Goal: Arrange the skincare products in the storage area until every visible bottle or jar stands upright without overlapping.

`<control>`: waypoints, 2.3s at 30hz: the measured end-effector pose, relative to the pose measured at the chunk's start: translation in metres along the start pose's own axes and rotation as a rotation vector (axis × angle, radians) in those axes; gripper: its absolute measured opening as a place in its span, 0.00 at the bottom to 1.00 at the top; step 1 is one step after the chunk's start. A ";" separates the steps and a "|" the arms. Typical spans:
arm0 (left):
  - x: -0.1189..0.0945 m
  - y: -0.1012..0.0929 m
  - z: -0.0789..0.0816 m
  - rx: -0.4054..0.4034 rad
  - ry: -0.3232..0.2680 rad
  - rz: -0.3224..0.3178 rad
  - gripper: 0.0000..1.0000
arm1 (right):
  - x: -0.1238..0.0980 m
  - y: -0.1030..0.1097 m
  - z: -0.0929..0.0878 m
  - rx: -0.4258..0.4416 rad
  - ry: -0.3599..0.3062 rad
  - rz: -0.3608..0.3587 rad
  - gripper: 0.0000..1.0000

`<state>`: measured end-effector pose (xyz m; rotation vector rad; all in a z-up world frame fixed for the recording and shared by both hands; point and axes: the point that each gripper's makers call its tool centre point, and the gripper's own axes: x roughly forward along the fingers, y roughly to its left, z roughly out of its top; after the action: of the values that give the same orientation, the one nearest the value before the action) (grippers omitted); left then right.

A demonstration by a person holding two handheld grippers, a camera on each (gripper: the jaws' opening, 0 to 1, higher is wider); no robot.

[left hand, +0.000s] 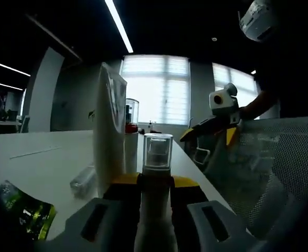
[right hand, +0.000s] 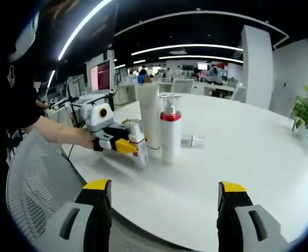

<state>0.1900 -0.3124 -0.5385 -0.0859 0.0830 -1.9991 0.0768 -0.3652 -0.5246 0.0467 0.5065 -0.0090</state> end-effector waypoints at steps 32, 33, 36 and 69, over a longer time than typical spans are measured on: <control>-0.025 -0.003 0.004 -0.010 0.116 0.041 0.34 | 0.001 0.004 -0.002 0.016 0.007 0.032 0.86; -0.028 -0.003 0.006 -0.015 0.119 0.050 0.35 | 0.002 0.004 -0.003 0.017 0.011 0.033 0.86; -0.035 -0.001 0.011 -0.039 0.118 0.084 0.39 | 0.003 0.005 -0.005 0.007 0.018 0.036 0.86; -0.101 -0.042 0.046 -0.253 0.259 0.419 0.82 | -0.003 0.023 -0.009 -0.008 0.058 0.151 0.86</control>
<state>0.1985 -0.2035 -0.4908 0.0277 0.4819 -1.5635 0.0702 -0.3419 -0.5298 0.0771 0.5602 0.1422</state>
